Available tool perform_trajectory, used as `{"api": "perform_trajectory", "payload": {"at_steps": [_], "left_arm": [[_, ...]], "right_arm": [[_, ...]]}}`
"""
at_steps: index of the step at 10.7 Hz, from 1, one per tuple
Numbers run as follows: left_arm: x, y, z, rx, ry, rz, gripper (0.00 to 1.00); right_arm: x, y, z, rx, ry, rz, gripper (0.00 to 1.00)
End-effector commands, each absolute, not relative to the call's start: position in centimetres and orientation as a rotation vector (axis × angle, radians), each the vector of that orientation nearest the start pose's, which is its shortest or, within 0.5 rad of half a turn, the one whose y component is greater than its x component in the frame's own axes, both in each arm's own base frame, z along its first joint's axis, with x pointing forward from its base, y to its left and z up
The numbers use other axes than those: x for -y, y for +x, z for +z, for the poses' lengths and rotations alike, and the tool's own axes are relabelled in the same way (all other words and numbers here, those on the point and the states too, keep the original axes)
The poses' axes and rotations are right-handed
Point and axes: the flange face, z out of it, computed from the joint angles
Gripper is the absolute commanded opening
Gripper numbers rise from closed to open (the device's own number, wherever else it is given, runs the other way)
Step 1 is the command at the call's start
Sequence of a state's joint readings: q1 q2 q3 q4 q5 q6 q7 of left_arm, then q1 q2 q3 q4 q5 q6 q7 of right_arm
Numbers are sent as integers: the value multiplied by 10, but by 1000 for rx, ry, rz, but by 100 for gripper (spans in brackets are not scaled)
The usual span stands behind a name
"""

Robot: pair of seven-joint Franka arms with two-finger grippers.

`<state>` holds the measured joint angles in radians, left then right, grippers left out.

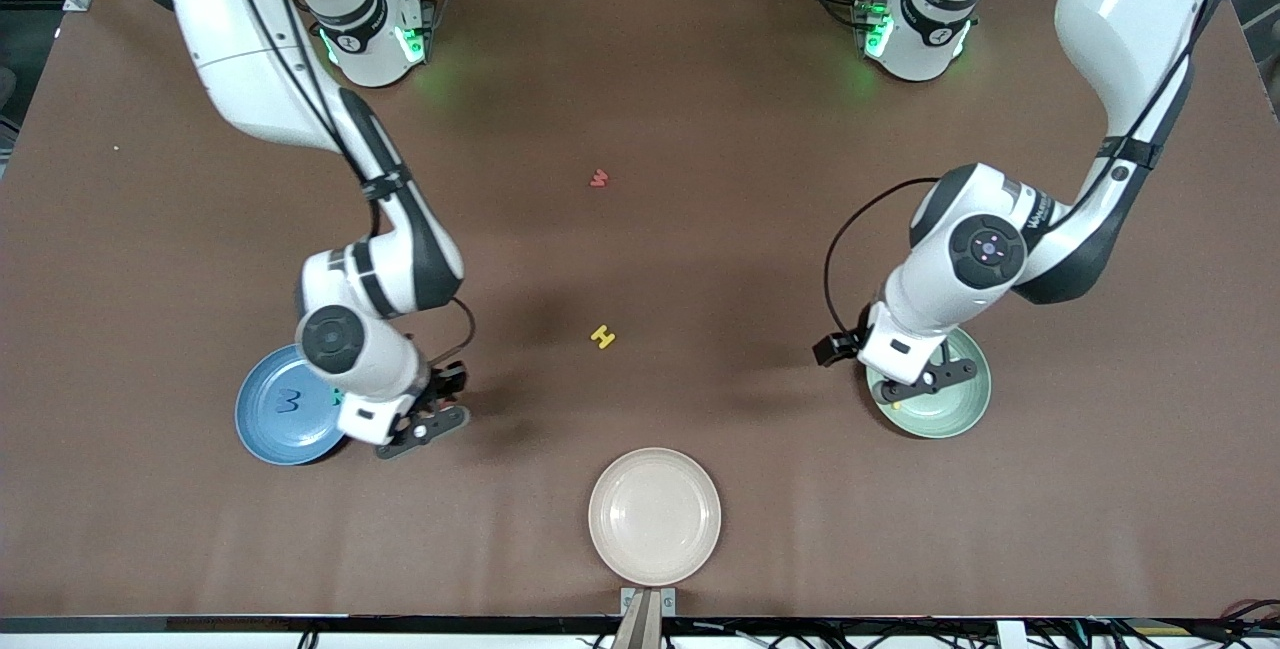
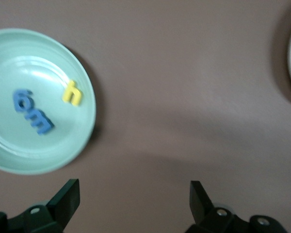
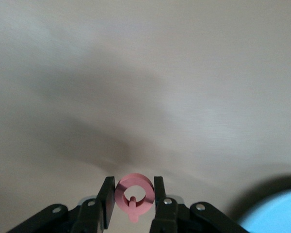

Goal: Sort uppercase to blue plate, lowercase to green plate
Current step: 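Drop the Q on the blue plate while the left gripper reaches the M, then lower the open left gripper over the pink foam letter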

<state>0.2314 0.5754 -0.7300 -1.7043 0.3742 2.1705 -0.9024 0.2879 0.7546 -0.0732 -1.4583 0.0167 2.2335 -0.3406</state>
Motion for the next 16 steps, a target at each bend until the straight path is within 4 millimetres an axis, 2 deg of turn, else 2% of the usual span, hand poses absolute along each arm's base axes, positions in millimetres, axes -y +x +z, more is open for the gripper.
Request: {"api": "perform_trajectory", "payload": {"at_steps": [1,2,3,4,6,8,9,10,11,12,13,15,16], "left_arm": [[314,579,339,597,-3151,67,100],[359,550,336,584,-3121,78,100],[391,527,335,592,-3106,87,100],[414,508,333,664,-3085,97,100],[466,459,322,823,-3024,126,100],[503,410,304,918,-2962,159,100],[520,389,296,958,-2940,175,100],[539,370,284,1064,-2909,224,100],[553,355,279,1225,-2860,214,100],[558,349,277,1281,-2837,213,100],[564,337,273,1227,-2858,197,100],[573,320,262,1003,-2947,86,100],[580,307,260,686,-3040,68,100]], "right_arm": [[-126,710,247,1137,-3013,-12,0],[-113,712,249,1207,-3002,-2,0],[-99,714,250,1279,-2986,2,0],[-80,718,249,1334,-2963,-1,0],[-67,718,247,1389,-2930,9,0],[-40,720,245,1449,-2896,22,1],[-23,721,243,1519,-2856,25,10],[-15,722,242,1567,-2830,16,49],[-18,725,243,1570,-2834,-28,99],[-21,725,244,1572,-2831,-35,100],[-26,725,244,1578,-2826,-37,100],[-28,724,244,1572,-2828,-39,100],[-30,724,244,1566,-2829,-41,100]]}}
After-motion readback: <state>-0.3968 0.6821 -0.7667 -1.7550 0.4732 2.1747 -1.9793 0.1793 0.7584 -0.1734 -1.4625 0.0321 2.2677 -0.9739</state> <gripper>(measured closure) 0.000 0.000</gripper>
